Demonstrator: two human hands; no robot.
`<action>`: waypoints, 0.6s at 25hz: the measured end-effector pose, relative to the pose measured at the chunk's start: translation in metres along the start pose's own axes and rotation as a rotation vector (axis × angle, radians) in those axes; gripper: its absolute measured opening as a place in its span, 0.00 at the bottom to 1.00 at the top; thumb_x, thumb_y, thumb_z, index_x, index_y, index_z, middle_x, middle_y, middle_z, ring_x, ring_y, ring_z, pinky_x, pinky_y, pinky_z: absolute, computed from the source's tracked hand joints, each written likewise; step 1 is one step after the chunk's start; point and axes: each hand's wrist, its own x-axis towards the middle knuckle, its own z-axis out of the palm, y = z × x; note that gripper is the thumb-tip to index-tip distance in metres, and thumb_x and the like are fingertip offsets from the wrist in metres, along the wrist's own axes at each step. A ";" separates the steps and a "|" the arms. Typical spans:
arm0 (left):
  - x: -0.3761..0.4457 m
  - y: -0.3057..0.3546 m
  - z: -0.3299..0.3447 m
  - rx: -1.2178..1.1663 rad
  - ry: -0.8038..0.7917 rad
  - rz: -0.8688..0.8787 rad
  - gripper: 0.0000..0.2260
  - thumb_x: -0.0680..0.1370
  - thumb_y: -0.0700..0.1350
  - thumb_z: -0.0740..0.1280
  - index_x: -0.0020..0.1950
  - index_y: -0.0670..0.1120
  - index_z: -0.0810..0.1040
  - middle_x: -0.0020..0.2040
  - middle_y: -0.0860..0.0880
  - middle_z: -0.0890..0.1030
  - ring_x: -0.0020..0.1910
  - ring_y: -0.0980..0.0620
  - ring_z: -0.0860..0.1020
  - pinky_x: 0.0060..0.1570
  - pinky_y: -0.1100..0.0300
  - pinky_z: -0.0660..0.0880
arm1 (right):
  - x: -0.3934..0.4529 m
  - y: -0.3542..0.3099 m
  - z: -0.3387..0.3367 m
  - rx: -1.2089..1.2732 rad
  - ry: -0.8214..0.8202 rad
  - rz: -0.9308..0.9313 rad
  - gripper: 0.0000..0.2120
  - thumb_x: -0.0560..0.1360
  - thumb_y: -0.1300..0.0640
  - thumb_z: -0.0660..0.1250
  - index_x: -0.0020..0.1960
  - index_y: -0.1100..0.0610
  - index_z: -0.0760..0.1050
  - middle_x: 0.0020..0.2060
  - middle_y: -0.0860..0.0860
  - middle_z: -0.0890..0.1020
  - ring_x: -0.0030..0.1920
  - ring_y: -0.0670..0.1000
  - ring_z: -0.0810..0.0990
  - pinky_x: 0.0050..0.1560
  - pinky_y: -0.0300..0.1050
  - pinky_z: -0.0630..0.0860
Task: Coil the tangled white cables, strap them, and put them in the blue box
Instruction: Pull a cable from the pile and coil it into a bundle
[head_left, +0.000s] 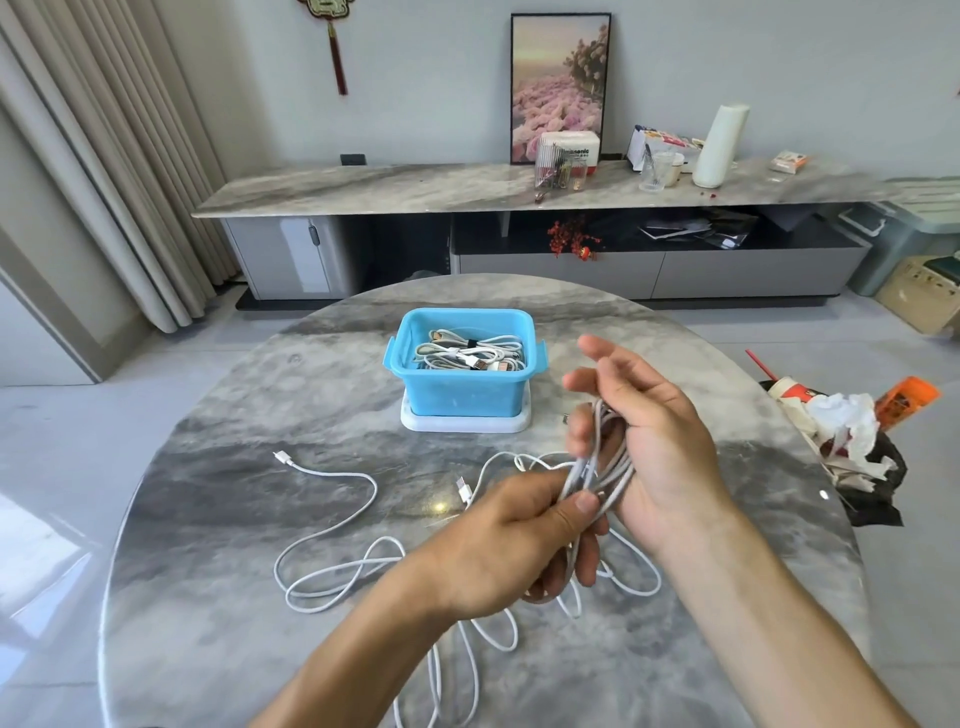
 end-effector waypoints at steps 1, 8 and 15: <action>0.001 -0.001 0.000 0.098 -0.008 0.003 0.12 0.81 0.49 0.58 0.44 0.45 0.74 0.34 0.50 0.79 0.29 0.54 0.71 0.30 0.61 0.68 | -0.001 0.003 0.000 -0.037 0.052 -0.012 0.07 0.81 0.57 0.62 0.52 0.59 0.78 0.29 0.51 0.76 0.19 0.46 0.68 0.19 0.37 0.65; 0.002 -0.007 0.009 0.133 0.109 0.067 0.14 0.82 0.52 0.60 0.41 0.43 0.72 0.28 0.50 0.77 0.28 0.50 0.71 0.37 0.56 0.73 | 0.002 -0.001 0.002 0.147 0.164 0.000 0.23 0.80 0.40 0.60 0.33 0.54 0.68 0.20 0.48 0.59 0.16 0.45 0.54 0.18 0.33 0.51; 0.012 0.001 0.024 -0.313 0.179 -0.176 0.20 0.82 0.55 0.57 0.37 0.43 0.73 0.26 0.50 0.62 0.23 0.55 0.57 0.24 0.64 0.54 | 0.005 -0.012 -0.011 0.223 0.196 -0.004 0.24 0.79 0.38 0.60 0.32 0.53 0.64 0.19 0.47 0.58 0.16 0.45 0.53 0.18 0.34 0.51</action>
